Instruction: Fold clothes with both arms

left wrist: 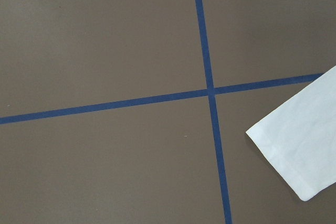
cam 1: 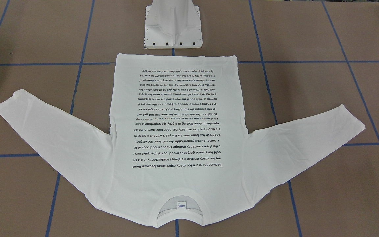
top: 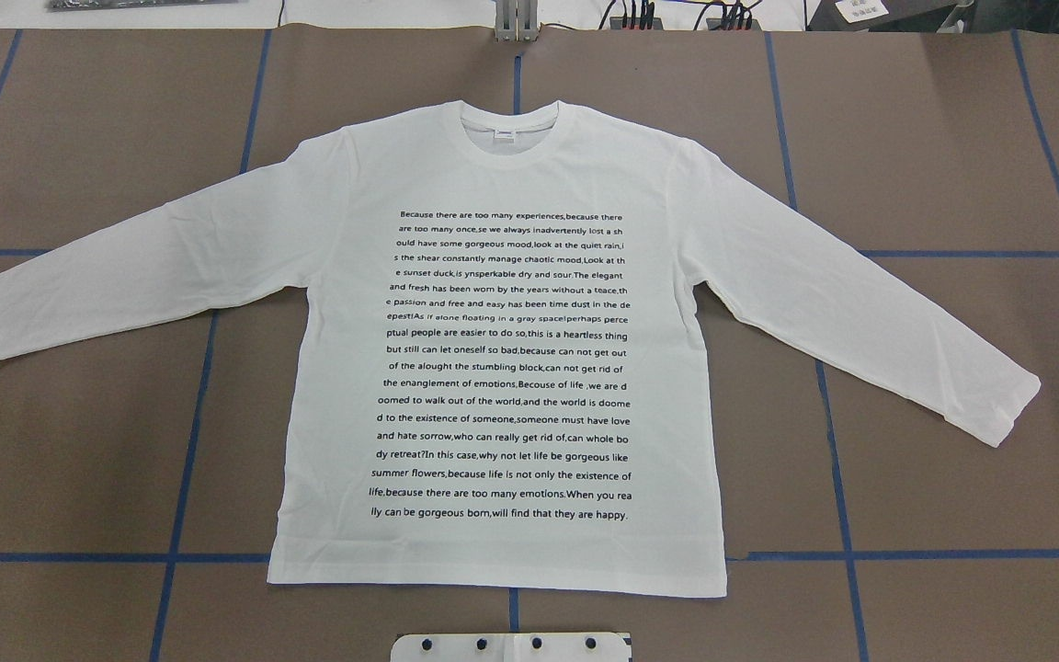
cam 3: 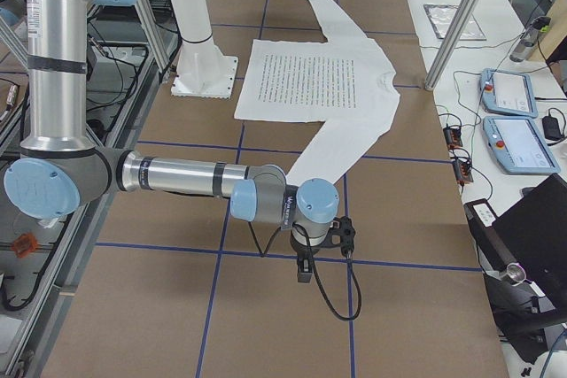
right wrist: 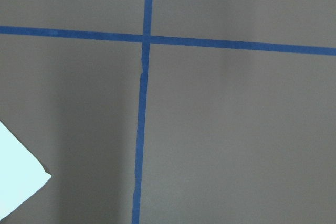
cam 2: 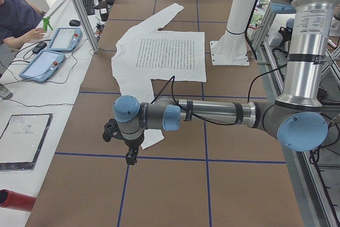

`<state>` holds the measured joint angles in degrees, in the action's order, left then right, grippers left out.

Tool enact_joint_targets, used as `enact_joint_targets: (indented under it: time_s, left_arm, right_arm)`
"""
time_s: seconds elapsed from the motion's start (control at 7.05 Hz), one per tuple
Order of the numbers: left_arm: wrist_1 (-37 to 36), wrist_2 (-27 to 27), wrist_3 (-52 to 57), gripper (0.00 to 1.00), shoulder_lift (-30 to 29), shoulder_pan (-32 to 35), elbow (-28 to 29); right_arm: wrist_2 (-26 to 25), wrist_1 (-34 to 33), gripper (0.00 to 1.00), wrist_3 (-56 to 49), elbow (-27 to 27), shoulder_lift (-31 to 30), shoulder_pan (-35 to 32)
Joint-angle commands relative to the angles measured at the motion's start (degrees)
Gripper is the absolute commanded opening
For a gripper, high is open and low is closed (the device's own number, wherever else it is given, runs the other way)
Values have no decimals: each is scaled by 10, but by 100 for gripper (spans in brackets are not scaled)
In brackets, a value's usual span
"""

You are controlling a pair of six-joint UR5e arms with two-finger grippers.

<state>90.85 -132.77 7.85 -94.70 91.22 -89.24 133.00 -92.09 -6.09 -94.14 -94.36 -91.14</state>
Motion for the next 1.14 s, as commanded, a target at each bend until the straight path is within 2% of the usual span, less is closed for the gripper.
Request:
enact_joint_targets:
  time_s: [0.0, 0.28, 0.57, 0.71, 0.85, 0.99]
  left_arm:
    - [15, 0, 1, 99, -16, 0, 1]
    - [22, -2, -5, 99, -27, -2, -3]
    - [99, -13, -18, 100, -27, -7, 27]
    - [136, -20, -43, 99, -29, -7, 19]
    - [150, -21, -42, 99, -30, -7, 15]
    - [151, -21, -37, 99, -26, -7, 14]
  right_arm:
    - [18, -1, 100, 6, -17, 8, 0]
    - [48, 2, 100, 65, 7, 23, 3]
    - [49, 85, 100, 92, 21, 9, 22]
    - [50, 141, 100, 113, 19, 0, 44]
    - [48, 239, 100, 148, 19, -37, 66]
    - [48, 322, 100, 276, 19, -48, 93]
